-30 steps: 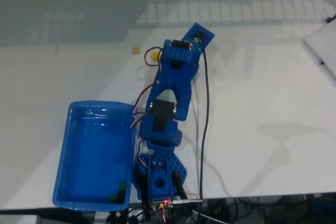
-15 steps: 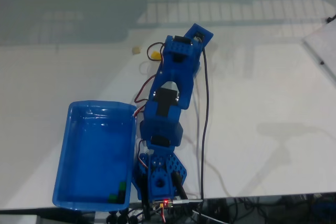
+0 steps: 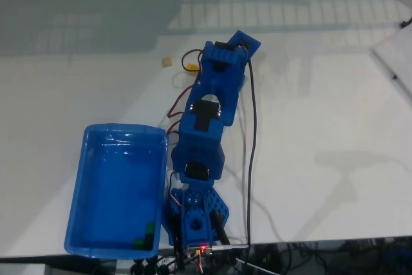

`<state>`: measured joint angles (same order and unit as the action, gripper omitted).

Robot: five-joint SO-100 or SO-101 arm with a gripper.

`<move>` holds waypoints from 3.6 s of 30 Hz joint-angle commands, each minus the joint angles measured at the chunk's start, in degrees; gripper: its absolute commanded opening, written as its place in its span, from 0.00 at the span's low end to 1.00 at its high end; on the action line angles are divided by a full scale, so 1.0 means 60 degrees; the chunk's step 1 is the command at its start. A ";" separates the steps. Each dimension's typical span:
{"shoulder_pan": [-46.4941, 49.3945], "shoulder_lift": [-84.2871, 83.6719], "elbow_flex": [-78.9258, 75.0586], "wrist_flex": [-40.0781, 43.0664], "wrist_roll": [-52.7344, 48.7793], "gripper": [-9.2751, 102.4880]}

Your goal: Pick up all the lego then put into the bin

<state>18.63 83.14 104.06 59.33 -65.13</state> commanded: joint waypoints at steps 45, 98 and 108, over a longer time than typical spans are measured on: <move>-0.4600 0.8203 0.0908 0.1787 0.1187 0.09; -0.1948 0.6240 0.2534 -0.1377 -0.1685 0.44; -0.0630 0.3604 0.2534 -0.3296 -0.1699 0.43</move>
<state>14.33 106.26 120.59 41.48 -75.67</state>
